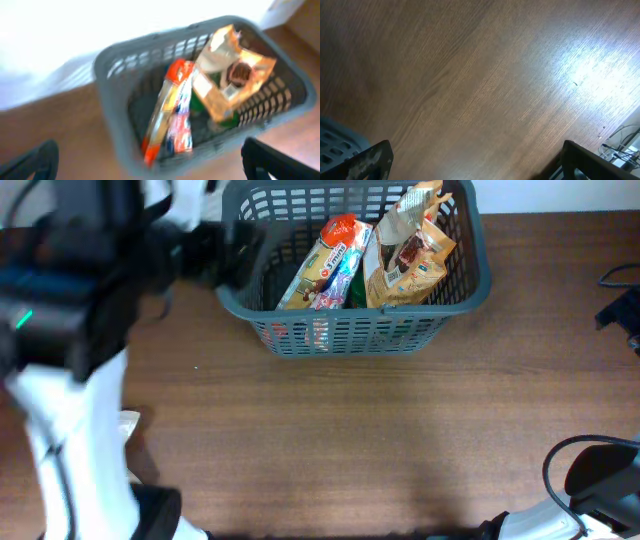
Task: Pack container
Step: 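Open the left gripper and move it to the clear plastic bag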
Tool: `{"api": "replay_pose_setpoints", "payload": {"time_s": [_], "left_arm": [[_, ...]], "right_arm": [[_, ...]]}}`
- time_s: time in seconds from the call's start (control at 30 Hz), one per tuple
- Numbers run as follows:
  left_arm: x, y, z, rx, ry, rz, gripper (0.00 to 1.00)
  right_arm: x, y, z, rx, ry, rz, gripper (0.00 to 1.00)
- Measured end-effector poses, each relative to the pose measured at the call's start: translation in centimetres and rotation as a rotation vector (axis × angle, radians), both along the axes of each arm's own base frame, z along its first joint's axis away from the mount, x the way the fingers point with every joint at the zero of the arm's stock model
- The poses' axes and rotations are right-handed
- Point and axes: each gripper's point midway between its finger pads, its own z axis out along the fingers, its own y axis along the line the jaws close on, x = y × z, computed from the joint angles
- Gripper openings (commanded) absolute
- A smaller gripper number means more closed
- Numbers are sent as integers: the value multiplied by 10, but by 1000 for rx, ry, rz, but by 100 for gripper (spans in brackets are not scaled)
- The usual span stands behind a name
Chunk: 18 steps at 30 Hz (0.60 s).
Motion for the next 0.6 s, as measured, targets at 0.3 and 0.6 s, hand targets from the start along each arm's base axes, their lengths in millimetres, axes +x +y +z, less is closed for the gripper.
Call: {"api": "replay_pose_setpoints", "payload": {"time_s": [0.3, 0.6], "left_arm": [[-57, 83, -14, 51, 143, 350, 99], [-114, 127, -43, 28, 243, 573, 99]], "right_arm": [[0, 0, 0, 1, 0, 0, 99], [0, 0, 0, 1, 0, 0, 99]]}}
